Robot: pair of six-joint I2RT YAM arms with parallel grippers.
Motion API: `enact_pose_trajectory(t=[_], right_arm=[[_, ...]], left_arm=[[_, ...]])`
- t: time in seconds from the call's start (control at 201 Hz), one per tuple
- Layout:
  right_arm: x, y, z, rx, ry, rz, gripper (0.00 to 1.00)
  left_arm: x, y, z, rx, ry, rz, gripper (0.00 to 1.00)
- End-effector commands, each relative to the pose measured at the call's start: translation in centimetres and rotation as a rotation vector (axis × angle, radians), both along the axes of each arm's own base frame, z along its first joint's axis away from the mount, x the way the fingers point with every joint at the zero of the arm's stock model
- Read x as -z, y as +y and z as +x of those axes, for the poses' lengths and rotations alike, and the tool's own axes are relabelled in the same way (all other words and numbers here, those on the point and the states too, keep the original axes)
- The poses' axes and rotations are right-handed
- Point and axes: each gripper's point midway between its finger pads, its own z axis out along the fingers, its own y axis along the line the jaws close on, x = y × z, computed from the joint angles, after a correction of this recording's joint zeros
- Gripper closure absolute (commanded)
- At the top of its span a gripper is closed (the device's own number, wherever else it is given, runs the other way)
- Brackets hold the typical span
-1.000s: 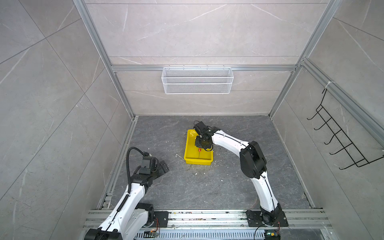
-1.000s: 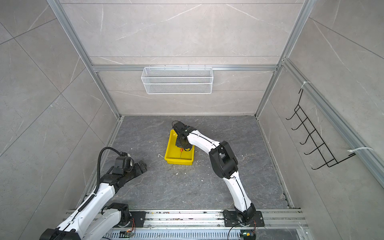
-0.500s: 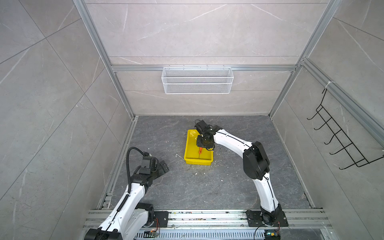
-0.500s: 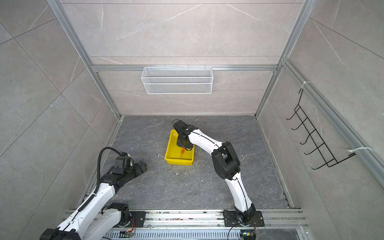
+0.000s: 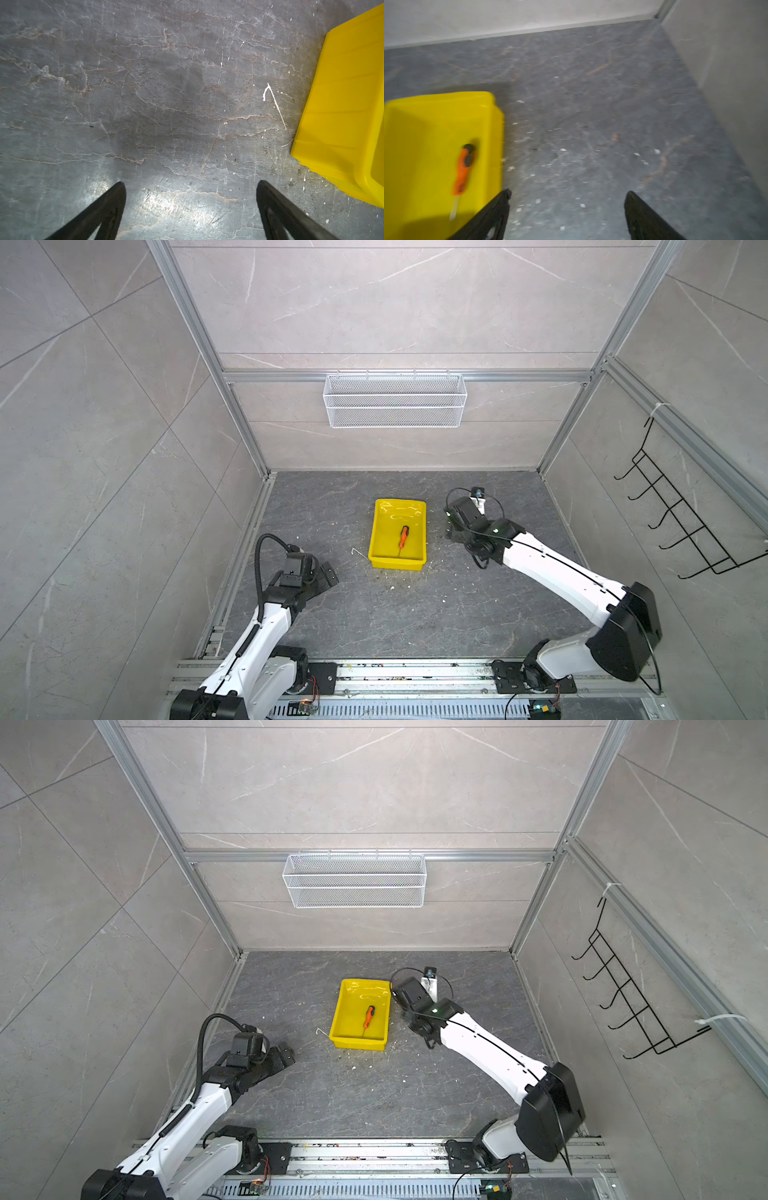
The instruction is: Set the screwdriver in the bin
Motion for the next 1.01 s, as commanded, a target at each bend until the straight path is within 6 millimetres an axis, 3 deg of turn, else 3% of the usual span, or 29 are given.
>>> enact_pose_trajectory(t=[0.0,0.075,0.139,0.224,0.364,0.523,0.712,0.872,0.956,1.001], right_arm=[[-1.2,-6.4,-1.3,0.174,-0.139,-0.273,0.07],[-0.7,-9.3,-2.2,0.24,-0.169,-0.37,0.08],[1.1,-10.6,-2.3,0.251,-0.171,-0.386,0.08],[4.3,-11.3,-1.9,0.236,-0.132,-0.333,0.09],[7.2,-11.7,-0.2,0.25,-0.156,-0.295,0.08],[7.4,-11.4,2.2,0.206,-0.202,-0.237,0.08],[7.5,-13.5,3.3,0.224,-0.19,-0.224,0.07],[7.3,-13.2,4.0,0.171,-0.25,-0.216,0.08],[7.0,-12.2,3.8,0.086,-0.343,-0.198,0.13],[7.4,-11.3,3.6,0.026,-0.344,-0.164,0.09]], left_arm=[[-1.2,-0.5,0.9,0.022,-0.039,-0.016,0.0],[-1.2,-0.5,0.9,0.022,-0.038,-0.018,0.0],[-1.2,-0.5,0.9,0.024,-0.036,-0.018,0.0],[-1.1,-0.5,1.0,0.024,-0.036,-0.018,0.0],[-0.8,-0.5,1.0,0.022,-0.017,-0.015,0.0],[-0.6,-0.3,1.1,0.016,-0.004,-0.003,0.0],[-0.6,0.0,1.0,0.002,-0.005,0.006,0.0],[-0.4,-0.3,1.3,0.015,-0.004,-0.004,0.0],[-0.2,-0.8,1.5,0.035,0.012,-0.016,0.0],[0.0,-0.9,1.5,0.04,0.021,-0.019,0.0]])
